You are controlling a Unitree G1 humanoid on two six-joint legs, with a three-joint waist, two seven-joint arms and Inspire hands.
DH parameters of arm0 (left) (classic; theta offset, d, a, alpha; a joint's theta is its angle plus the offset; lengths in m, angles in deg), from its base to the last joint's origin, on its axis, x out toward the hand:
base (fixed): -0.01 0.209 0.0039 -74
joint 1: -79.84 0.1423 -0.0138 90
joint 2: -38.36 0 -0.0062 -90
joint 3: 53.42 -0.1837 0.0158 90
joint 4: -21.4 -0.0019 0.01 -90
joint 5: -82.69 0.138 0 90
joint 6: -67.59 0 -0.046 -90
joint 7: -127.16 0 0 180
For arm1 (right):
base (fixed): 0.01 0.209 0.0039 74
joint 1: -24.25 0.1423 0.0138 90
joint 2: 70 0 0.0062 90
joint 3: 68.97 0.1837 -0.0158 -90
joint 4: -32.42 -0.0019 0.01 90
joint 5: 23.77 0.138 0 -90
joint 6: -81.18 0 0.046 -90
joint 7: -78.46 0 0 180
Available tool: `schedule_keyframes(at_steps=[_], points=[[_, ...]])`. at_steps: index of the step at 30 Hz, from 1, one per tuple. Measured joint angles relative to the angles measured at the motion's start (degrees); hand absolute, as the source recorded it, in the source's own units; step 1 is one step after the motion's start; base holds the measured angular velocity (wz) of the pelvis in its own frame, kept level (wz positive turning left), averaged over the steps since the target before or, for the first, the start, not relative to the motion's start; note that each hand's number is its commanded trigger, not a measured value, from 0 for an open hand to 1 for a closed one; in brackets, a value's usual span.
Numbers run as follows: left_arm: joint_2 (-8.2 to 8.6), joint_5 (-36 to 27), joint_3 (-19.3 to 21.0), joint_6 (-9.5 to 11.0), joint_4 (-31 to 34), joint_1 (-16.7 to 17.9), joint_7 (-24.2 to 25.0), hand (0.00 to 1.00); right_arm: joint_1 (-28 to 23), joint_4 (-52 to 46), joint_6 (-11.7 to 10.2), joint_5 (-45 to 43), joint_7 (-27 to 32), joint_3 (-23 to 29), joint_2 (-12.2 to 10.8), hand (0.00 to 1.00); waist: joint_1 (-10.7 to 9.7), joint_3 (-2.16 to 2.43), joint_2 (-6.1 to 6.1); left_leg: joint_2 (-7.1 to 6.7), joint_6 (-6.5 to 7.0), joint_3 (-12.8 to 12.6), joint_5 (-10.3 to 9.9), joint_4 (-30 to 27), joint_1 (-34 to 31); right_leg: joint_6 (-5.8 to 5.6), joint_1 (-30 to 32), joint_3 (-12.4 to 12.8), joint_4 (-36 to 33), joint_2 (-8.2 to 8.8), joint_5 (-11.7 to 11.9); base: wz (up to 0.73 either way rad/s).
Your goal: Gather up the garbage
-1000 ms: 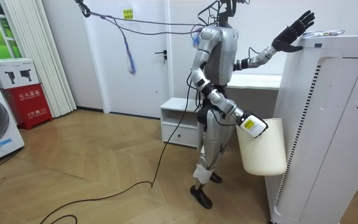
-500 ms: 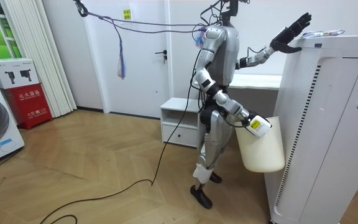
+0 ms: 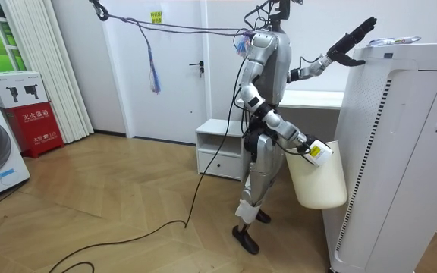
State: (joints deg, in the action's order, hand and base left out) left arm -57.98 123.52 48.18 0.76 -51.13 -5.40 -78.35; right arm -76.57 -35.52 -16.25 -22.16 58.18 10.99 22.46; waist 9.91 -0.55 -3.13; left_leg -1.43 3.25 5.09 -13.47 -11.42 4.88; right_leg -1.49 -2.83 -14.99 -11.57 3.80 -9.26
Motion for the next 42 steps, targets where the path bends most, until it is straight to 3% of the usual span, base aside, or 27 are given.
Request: schedule_keyframes(at_steps=[4,9,14,20,26,28,32,36,42], points=[[-1.00,0.79,0.00,-0.76,0.19,0.02,0.24,0.00,-0.03,0.01,0.03,0.00,-0.03,0.00,0.29,1.00,-0.08,-0.43,-1.30,-0.11,0.05,0.06,0.02,0.05,0.08,-0.04,-0.13,-0.08,-0.03,0.00,0.02,0.01],[-1.17,0.80,-0.01,-1.34,0.20,0.48,1.58,0.00,-0.03,0.03,0.05,-0.01,-0.88,-0.01,0.57,1.00,-0.18,0.17,-2.62,-0.12,0.06,0.24,0.04,0.02,-0.16,-0.04,-0.13,-0.62,-0.01,0.04,0.02,0.05],[-1.54,1.49,0.00,-2.02,0.65,1.46,2.98,0.00,-0.03,0.07,0.05,-0.01,-1.64,-0.02,0.99,1.00,-0.26,0.23,-2.71,-0.18,0.08,0.26,0.20,0.04,-0.21,-0.04,-0.14,-0.80,0.01,0.15,0.02,0.01],[-3.97,2.58,0.08,-3.22,0.64,1.46,3.83,0.00,-0.02,0.06,0.05,-0.73,-1.58,-0.01,1.06,1.00,-0.56,0.22,-2.70,-0.21,0.11,0.29,0.23,0.04,-0.22,-0.04,-0.14,-0.79,-0.02,0.19,0.02,0.00],[-4.74,2.49,0.08,-3.54,0.69,1.45,5.59,0.00,-0.02,0.05,0.05,-2.22,-1.53,0.00,1.49,1.00,-0.90,0.14,-3.12,-0.23,0.11,0.30,0.27,0.06,-0.24,-0.04,-0.12,-0.75,-0.07,0.20,0.02,0.00],[-6.14,2.45,0.02,-4.39,1.22,1.45,7.41,0.00,-0.02,0.05,0.05,-2.18,-1.60,0.00,1.75,1.00,-1.04,0.05,-3.39,-0.26,0.13,0.32,0.33,0.04,-0.25,-0.04,-0.15,-0.81,-0.15,0.26,0.02,0.00],[-7.37,1.66,-0.05,-5.69,2.17,1.45,9.82,0.00,0.00,-0.19,0.12,-2.14,-1.73,-0.03,1.79,1.00,-1.59,-0.03,-3.95,-0.30,0.16,0.32,0.42,0.04,-0.26,-0.04,-0.14,-0.84,-0.30,0.34,0.02,0.00],[-8.68,0.06,-0.04,-7.36,2.39,1.39,12.74,0.00,0.00,-1.96,1.31,-2.13,-2.12,-0.03,2.44,1.00,-2.06,0.34,-4.75,-0.31,0.14,0.34,0.43,-0.02,-0.26,-0.04,-0.13,-0.86,-0.38,0.32,0.02,0.00],[-12.47,-3.22,-0.03,-9.08,2.34,0.86,16.37,0.00,0.00,-2.66,1.32,-2.04,-2.01,-0.03,3.76,1.00,-2.14,-0.06,-4.87,-0.29,0.04,0.25,0.55,-0.11,-0.25,-0.04,-0.13,-0.76,-0.50,0.32,0.02,0.00]])
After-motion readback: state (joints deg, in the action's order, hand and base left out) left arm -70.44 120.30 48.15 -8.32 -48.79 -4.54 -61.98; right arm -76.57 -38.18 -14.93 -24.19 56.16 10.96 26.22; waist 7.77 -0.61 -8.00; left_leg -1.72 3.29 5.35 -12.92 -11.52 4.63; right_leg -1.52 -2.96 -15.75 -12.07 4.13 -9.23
